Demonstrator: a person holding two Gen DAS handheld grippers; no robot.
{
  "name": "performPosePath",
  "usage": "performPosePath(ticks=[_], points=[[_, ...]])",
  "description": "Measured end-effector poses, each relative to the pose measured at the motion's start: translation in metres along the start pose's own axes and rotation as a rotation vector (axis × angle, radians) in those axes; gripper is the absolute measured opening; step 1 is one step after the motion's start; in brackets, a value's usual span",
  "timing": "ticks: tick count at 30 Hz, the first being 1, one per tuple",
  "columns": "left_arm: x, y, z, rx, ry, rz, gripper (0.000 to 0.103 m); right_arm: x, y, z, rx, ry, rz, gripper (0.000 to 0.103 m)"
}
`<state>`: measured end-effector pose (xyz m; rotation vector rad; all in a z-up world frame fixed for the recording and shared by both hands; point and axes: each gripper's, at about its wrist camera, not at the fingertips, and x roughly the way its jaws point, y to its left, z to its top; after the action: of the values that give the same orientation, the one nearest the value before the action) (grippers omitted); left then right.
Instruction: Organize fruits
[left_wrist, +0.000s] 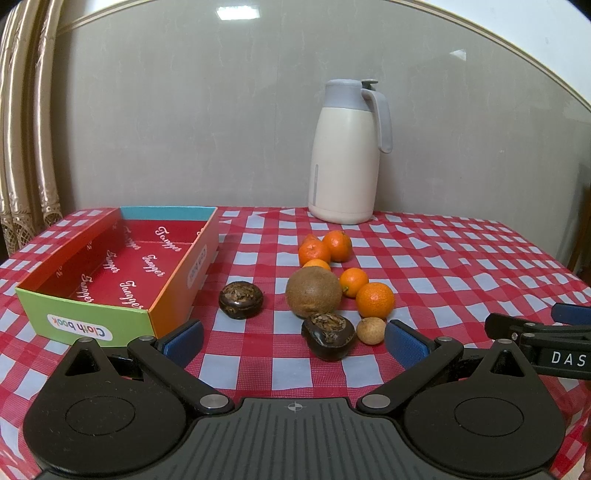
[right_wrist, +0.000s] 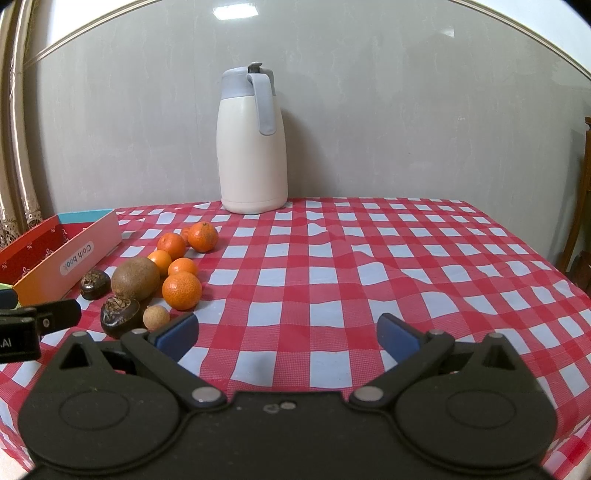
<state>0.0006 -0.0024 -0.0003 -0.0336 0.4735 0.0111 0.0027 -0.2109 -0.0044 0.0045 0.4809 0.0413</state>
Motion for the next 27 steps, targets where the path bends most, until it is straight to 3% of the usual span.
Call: performPosePath(ticks=[27], points=[[-0.0016, -0.0003, 0.0004, 0.0, -0.003, -0.001, 0.103, -0.0007, -0.0008, 0.0021, -0.003, 0.001, 0.0, 0.103]])
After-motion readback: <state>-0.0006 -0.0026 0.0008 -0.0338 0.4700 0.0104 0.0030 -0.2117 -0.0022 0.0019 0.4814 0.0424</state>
